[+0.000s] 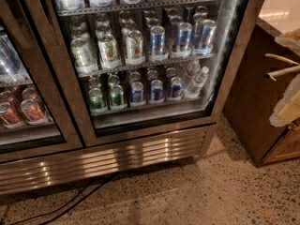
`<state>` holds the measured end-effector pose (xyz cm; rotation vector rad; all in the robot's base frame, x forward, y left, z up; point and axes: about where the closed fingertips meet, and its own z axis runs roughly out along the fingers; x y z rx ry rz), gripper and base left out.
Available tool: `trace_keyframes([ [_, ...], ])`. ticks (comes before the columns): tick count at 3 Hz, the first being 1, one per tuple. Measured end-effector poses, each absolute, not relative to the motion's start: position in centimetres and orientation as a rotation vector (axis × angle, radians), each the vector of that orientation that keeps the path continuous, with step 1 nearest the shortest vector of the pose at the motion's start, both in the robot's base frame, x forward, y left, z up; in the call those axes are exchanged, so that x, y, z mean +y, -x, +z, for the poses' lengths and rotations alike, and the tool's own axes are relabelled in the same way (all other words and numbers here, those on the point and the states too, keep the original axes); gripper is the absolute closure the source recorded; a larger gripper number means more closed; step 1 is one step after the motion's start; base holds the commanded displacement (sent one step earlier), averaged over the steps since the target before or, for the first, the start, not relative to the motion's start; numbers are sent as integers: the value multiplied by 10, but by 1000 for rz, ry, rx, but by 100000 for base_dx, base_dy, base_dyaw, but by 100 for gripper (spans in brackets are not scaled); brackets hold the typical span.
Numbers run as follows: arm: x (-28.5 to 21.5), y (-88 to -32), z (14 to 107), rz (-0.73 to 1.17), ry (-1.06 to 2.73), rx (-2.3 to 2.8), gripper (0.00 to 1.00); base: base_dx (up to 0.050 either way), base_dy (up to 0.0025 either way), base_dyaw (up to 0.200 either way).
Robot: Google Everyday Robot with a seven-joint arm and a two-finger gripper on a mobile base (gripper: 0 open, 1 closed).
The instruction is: Open right fridge door
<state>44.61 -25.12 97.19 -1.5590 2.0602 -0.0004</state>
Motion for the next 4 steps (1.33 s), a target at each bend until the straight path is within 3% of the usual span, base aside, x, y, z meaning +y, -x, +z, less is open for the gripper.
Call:
trace_keyframes([
  [2,-291,-459,882,321,1247,1837,0,0,0,0],
  [4,-279,-439,920,731,986,1654,0,0,0,0],
])
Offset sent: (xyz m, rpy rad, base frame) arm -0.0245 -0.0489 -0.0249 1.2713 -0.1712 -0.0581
